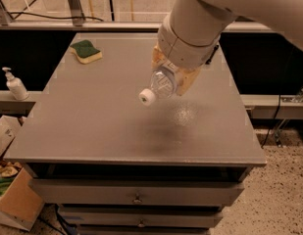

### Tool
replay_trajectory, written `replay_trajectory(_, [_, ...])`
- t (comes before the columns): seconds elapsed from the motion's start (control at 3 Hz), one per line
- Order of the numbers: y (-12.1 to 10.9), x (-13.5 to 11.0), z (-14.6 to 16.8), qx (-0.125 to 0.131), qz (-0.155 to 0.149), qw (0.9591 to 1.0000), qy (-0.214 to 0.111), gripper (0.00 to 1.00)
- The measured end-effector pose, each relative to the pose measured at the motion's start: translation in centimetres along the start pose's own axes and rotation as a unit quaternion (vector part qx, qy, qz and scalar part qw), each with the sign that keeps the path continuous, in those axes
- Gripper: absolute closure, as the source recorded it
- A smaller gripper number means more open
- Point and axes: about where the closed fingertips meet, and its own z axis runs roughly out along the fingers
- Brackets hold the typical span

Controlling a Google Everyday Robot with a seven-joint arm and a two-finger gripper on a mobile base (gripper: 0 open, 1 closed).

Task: Move blue plastic bottle near rxbar chocolate

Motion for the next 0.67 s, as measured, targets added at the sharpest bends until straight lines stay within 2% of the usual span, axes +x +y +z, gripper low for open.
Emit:
replay_trajectory(0.33, [0.0,0.0,0.0,0.000,0.000,1.0000,0.000,1.00])
replay_trajectory(0.67, [1.2,2.2,0.7,0.004,0.002,0.9999,0.015,1.00])
